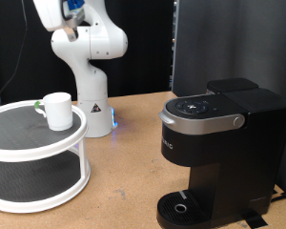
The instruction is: Make a cup of coffee with the keurig machine
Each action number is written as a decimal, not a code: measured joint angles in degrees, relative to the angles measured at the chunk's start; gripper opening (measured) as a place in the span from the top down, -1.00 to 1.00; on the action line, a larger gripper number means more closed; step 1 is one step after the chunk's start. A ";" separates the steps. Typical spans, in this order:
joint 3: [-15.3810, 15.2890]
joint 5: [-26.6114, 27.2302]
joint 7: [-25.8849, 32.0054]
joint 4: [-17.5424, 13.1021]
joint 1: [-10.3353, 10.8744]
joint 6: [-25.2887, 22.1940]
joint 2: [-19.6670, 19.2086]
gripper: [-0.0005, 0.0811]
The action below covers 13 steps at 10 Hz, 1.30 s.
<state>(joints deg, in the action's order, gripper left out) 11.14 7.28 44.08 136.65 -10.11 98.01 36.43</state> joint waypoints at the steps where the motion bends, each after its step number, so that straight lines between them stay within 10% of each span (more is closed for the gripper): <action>1: 1.44 -0.69 2.22 0.02 -0.29 -1.40 1.09 0.98; 13: 8.79 -8.65 12.72 -1.91 -3.71 -14.27 6.42 0.98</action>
<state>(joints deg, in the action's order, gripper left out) 19.93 -1.37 56.81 134.74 -13.82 83.75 42.85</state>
